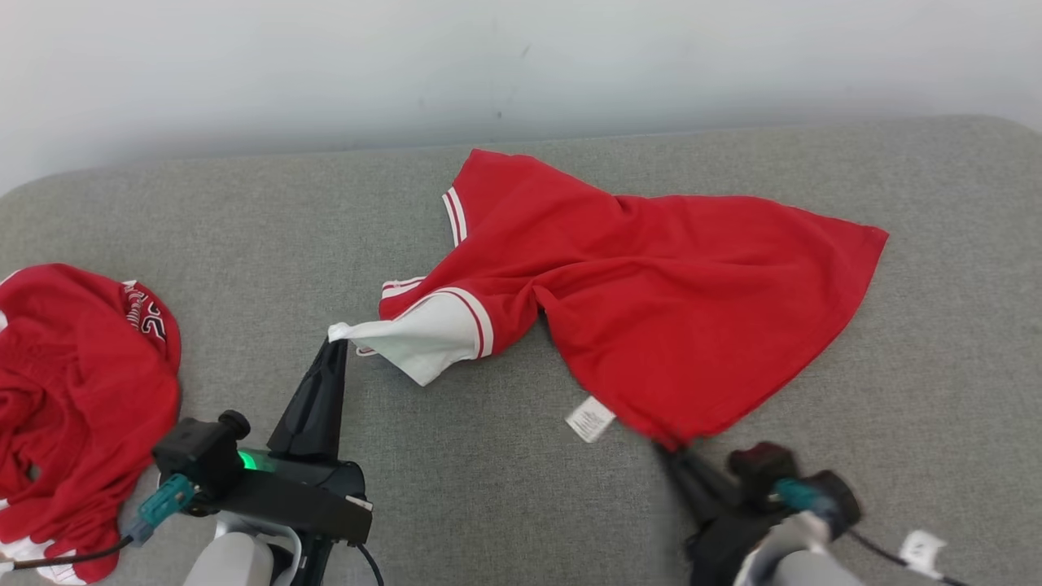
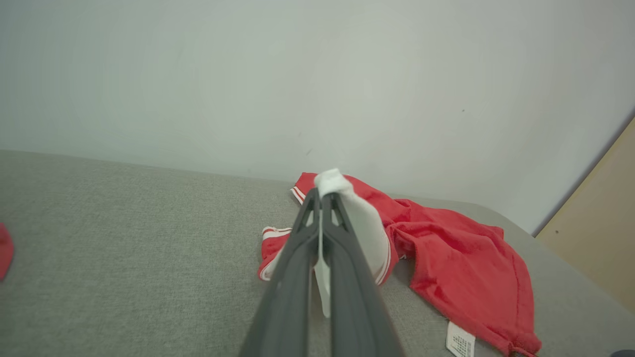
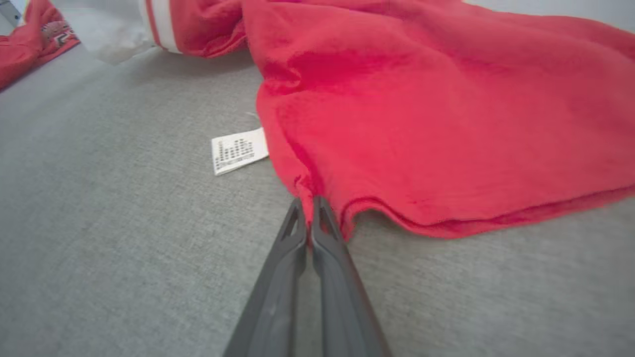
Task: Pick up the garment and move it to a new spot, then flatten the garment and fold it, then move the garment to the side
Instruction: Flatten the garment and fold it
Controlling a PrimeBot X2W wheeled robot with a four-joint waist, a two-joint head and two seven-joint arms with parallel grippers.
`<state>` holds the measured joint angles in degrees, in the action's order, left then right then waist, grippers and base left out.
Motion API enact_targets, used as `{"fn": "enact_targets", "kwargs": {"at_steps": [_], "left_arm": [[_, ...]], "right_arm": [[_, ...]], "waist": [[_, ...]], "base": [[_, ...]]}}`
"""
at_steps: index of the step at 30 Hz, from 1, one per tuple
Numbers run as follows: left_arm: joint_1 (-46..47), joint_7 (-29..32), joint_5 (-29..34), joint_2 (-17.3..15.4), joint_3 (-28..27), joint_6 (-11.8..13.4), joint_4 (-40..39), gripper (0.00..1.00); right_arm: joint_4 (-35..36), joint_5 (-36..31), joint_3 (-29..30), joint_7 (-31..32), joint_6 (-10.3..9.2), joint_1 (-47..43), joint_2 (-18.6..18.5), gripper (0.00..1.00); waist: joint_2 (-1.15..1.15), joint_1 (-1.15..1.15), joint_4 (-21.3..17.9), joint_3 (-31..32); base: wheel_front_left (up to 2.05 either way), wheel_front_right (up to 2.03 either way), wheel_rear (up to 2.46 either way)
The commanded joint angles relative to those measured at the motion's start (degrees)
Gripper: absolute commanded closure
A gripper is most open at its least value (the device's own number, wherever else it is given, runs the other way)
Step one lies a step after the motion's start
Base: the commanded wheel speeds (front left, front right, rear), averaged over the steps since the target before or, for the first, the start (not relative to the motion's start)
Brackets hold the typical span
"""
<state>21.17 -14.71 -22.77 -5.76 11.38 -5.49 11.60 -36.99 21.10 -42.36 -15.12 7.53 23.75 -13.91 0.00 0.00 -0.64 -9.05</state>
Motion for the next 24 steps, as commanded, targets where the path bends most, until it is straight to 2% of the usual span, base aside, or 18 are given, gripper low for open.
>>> {"fn": "enact_targets", "kwargs": {"at_steps": [1,7,11,17,24], "left_arm": [[0.13,-0.33,-0.59,-0.23,-0.49,-0.04,0.18,1.00],[-1.02,-0.51,-2.55,-0.41,-2.55,-0.50,-0.57,1.00],[-0.35,-0.26,-5.00,-1.07,-3.19,-0.96,-1.89,1.00],[2.46,1.88,-7.45,-2.96,-3.92,-1.35,-5.68,1.00],[9.52,8.55,-12.02,-5.44,-5.73,-1.38,-11.09,1.00]], "right_arm": [[1.30,-0.80,2.02,-0.02,-0.07,-1.33,-1.09,1.00],[12.96,-3.41,12.72,-0.03,-0.07,-7.27,-4.59,1.00],[21.13,-2.42,17.98,-0.03,-0.07,-9.97,-7.79,1.00],[27.49,-0.58,21.26,0.01,-0.07,-7.84,-13.10,1.00],[33.55,3.65,24.18,3.59,-0.07,-0.78,-20.43,1.00]], "waist": [[0.00,0.00,-0.27,0.48],[0.00,0.00,-1.62,3.24],[0.00,0.00,-2.89,6.12],[0.00,0.00,-4.31,9.64],[0.00,0.00,-4.61,12.65]], "base": [[0.00,0.00,0.00],[0.00,0.00,0.00],[0.00,0.00,0.00],[0.00,0.00,0.00],[0.00,0.00,0.00]]}}
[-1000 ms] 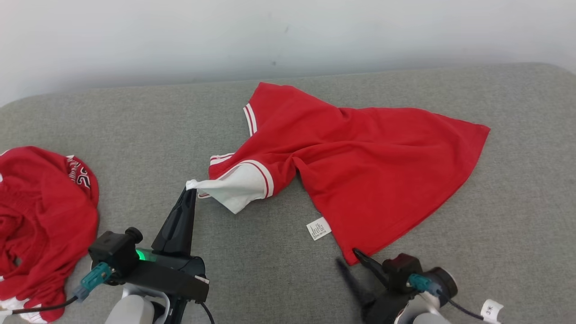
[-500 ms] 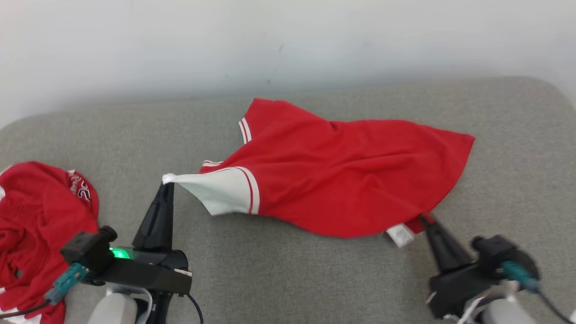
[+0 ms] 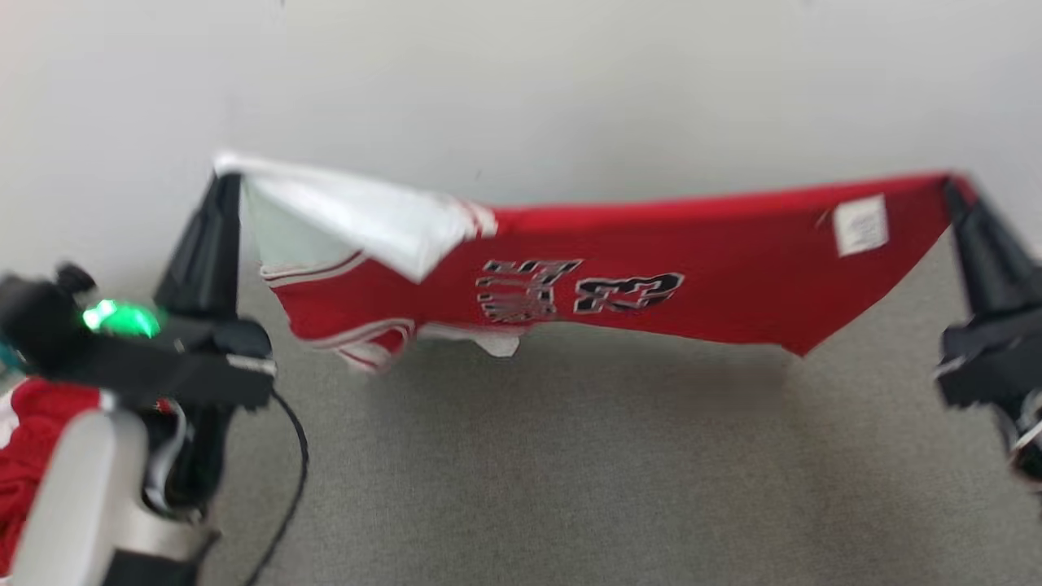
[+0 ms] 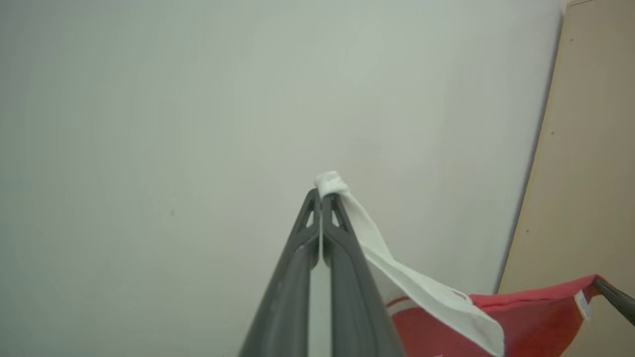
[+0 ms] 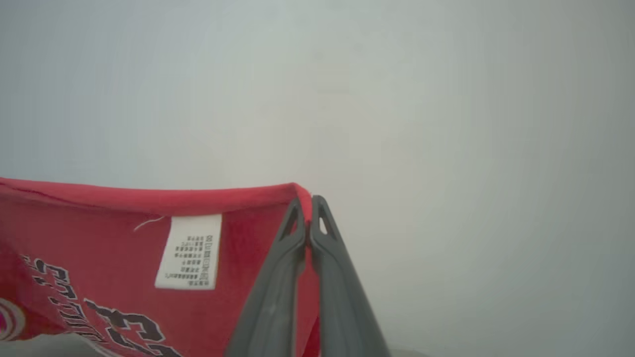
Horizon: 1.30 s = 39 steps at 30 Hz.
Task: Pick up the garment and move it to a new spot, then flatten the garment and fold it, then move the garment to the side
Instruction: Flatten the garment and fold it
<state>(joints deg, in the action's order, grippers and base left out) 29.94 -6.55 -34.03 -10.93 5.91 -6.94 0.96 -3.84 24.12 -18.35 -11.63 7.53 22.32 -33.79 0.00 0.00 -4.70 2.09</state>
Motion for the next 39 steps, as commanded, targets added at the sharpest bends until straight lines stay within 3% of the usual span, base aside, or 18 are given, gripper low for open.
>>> {"fn": "enact_targets", "kwargs": {"at_steps": [1,14,22,27,30,34,39], "left_arm": [[2.05,1.41,-1.34,-0.72,-0.53,0.12,-1.20,1.00],[19.11,14.73,-10.08,-3.30,-1.92,0.78,-3.29,1.00],[25.52,17.64,-9.45,-4.29,0.76,0.49,6.46,1.00],[32.25,15.14,-6.80,-4.54,3.94,-0.11,15.87,1.00],[39.75,12.02,-4.17,-4.72,6.31,-0.45,21.39,1.00],[48.14,6.31,-0.08,-4.48,8.89,-0.38,27.77,1.00],[62.19,-4.96,5.29,-3.52,11.83,-0.47,38.35,1.00]], "right_arm": [[1.00,1.39,0.48,0.64,-0.07,1.74,-1.35,1.00],[4.16,16.24,1.45,5.73,-0.07,16.01,-9.96,1.00],[-3.90,19.78,-5.34,7.02,-0.07,22.54,-9.17,1.00],[-12.85,19.10,-11.51,7.23,-0.07,30.71,-5.61,1.00],[-19.43,17.76,-14.10,6.49,-0.07,38.99,-3.14,1.00],[-27.05,15.44,-15.05,4.07,-0.07,48.09,-0.22,1.00],[-38.25,10.26,-14.16,-2.23,-0.07,62.60,4.57,1.00]], "waist": [[0.00,0.00,-0.52,1.85],[0.00,0.00,0.33,4.81],[0.00,0.00,0.75,1.85],[0.00,0.00,0.59,-2.85],[0.00,0.00,0.79,-8.95],[0.00,0.00,1.41,-15.63],[0.00,0.00,1.34,-24.90]], "base": [[0.00,0.00,0.00],[0.00,0.00,0.00],[0.00,0.00,0.00],[0.00,0.00,0.00],[0.00,0.00,0.00],[0.00,0.00,0.00],[0.00,0.00,0.00]]}}
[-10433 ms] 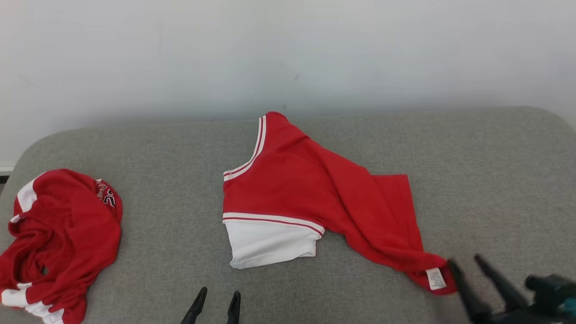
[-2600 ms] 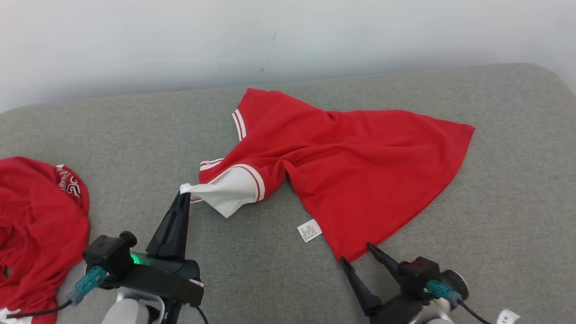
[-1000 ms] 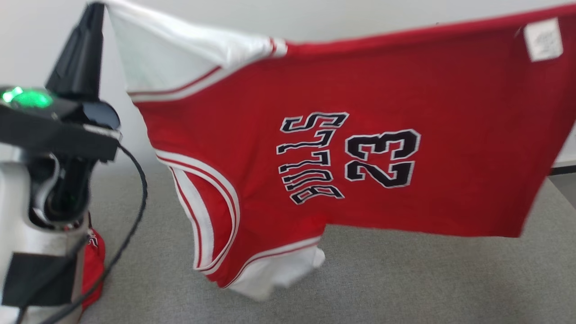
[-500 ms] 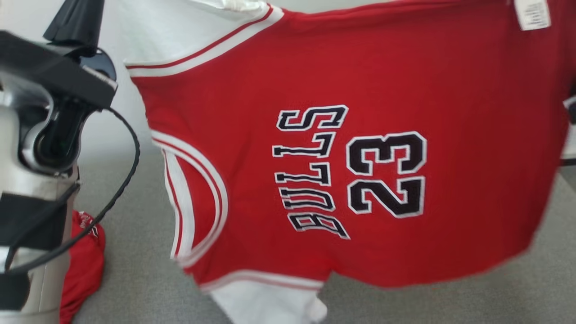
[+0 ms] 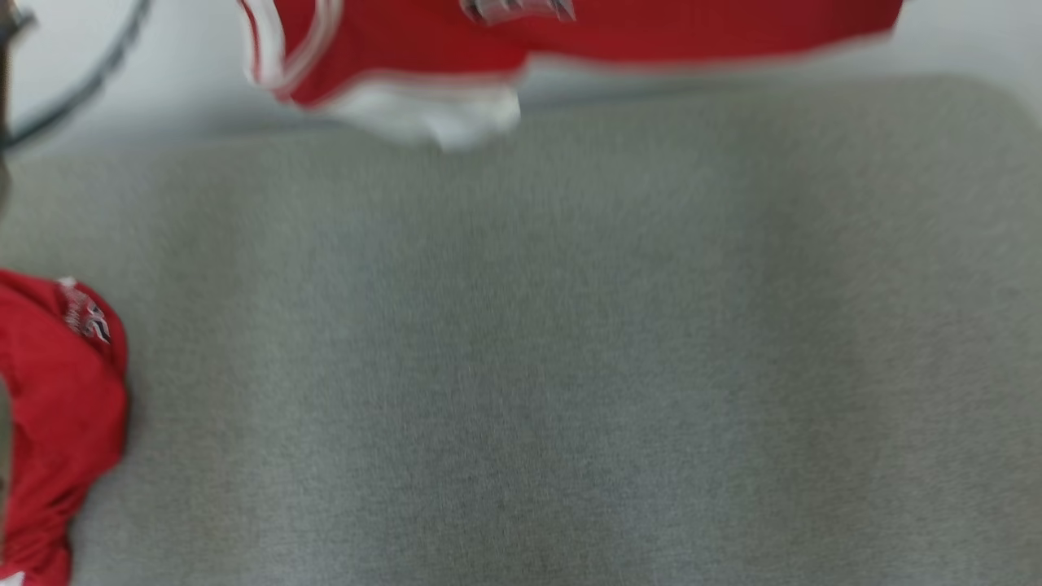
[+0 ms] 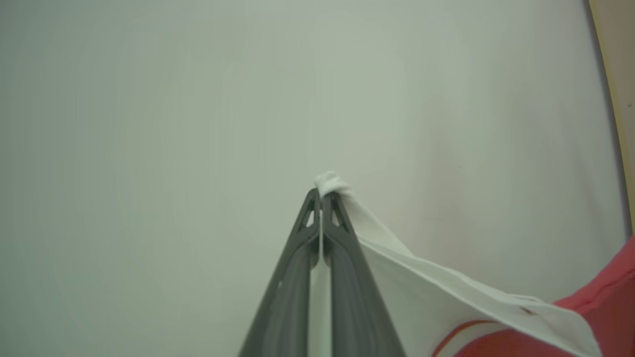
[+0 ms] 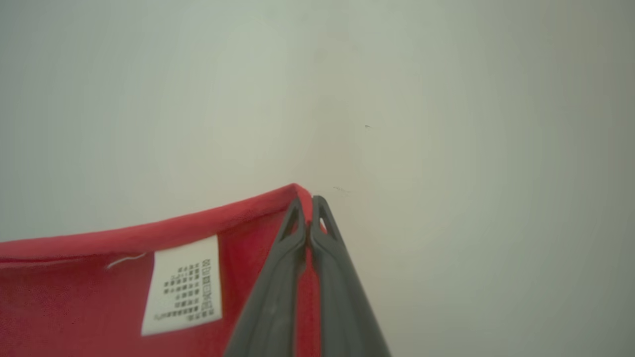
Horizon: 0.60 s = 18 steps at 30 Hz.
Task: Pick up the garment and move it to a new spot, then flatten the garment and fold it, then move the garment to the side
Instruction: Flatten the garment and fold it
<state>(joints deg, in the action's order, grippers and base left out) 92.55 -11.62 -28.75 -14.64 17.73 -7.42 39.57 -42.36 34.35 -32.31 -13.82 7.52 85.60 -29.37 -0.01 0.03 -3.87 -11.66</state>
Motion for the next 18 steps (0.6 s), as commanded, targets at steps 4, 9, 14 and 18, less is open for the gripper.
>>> {"fn": "enact_targets", "kwargs": {"at_steps": [4,9,14,18], "left_arm": [[6.08,-3.10,2.22,1.16,2.64,-0.01,4.27,1.00],[8.83,-3.56,3.92,0.52,1.93,-0.01,1.76,1.00],[6.15,-3.55,5.10,3.22,-2.89,-0.01,-6.29,1.00],[0.04,-3.54,1.24,3.59,-0.61,-0.02,-11.81,1.00]], "right_arm": [[-5.29,-3.59,-0.06,-1.30,-0.06,6.48,1.88,1.00],[-4.30,-9.00,5.67,-1.40,-0.06,9.83,2.56,1.00],[-1.98,-13.88,11.14,-1.30,-0.06,7.42,4.08,1.00],[-1.00,-14.46,12.26,-1.32,-0.06,1.68,5.00,1.00]], "waist": [[0.01,-0.03,0.74,-17.75],[0.01,-0.03,1.56,-22.53],[0.01,-0.03,2.20,-27.24],[0.01,-0.03,2.16,-28.99]], "base": [[0.00,0.00,0.00],[0.00,0.00,0.00],[0.00,0.00,0.00],[0.00,0.00,0.00]]}}
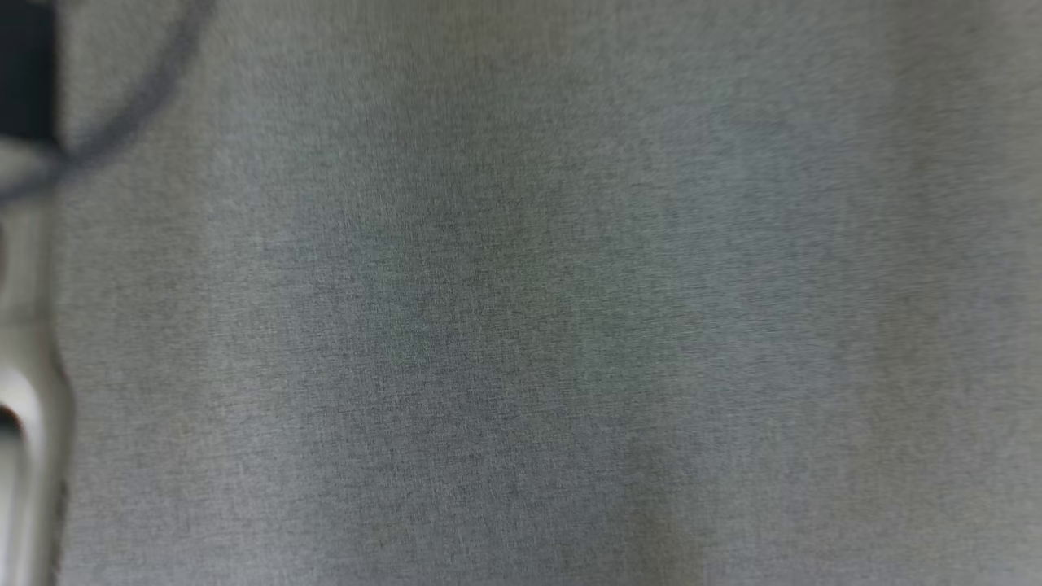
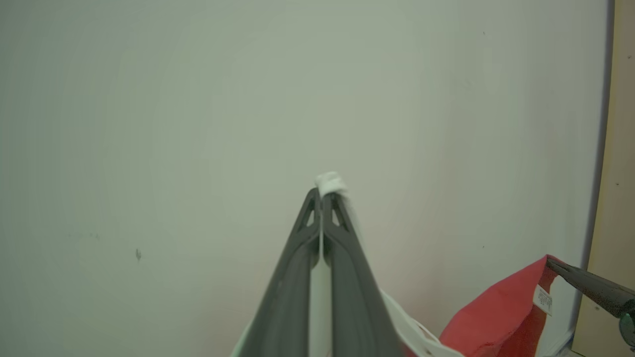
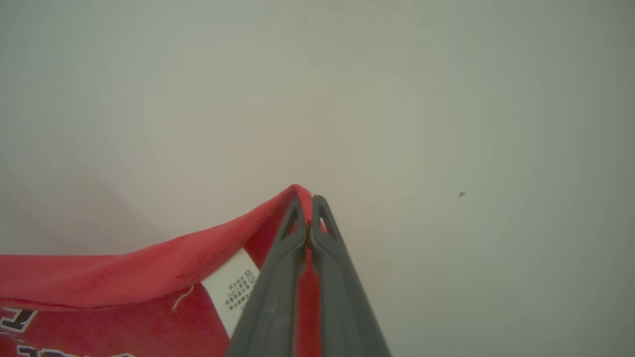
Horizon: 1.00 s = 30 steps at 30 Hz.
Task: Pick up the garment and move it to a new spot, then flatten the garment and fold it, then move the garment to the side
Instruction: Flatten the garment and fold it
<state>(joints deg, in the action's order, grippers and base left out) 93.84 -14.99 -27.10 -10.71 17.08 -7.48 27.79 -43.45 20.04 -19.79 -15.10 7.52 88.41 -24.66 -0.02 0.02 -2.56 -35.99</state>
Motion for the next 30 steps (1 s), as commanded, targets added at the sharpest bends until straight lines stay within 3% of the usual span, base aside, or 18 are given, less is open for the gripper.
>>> {"fn": "enact_targets", "kwargs": {"at_steps": [1,10,16,24,30], "left_arm": [[-3.74,-0.18,-2.12,-0.75,0.54,0.04,-1.77,1.00],[-32.59,-0.22,-16.20,-9.43,6.12,0.03,-18.38,1.00],[-52.47,0.01,-20.86,-13.58,6.06,1.21,-26.19,1.00],[-71.90,0.22,-25.21,-14.55,5.53,6.07,-31.93,1.00],[-85.45,-0.19,-25.71,-12.76,4.02,8.67,-33.29,1.00]], "right_arm": [[0.49,0.27,-0.80,-0.04,-0.06,-3.52,0.36,1.00],[10.40,9.09,-4.12,-0.05,-0.06,-26.42,-5.57,1.00],[15.72,13.61,-3.59,-0.06,-0.06,-40.69,-7.44,1.00],[17.56,14.41,-1.98,-0.07,-0.06,-52.19,-6.43,1.00],[18.39,11.95,-0.28,-0.06,-0.06,-62.85,-6.38,1.00]], "waist": [[0.02,-0.02,0.80,-4.01],[0.02,-0.02,2.08,5.01],[0.02,-0.02,1.91,12.55],[0.02,-0.02,0.93,19.52],[0.02,-0.02,0.93,25.69]], "base": [[0.00,0.00,0.00],[0.00,0.00,0.00],[0.00,0.00,0.00],[0.00,0.00,0.00],[0.00,0.00,0.00]]}}
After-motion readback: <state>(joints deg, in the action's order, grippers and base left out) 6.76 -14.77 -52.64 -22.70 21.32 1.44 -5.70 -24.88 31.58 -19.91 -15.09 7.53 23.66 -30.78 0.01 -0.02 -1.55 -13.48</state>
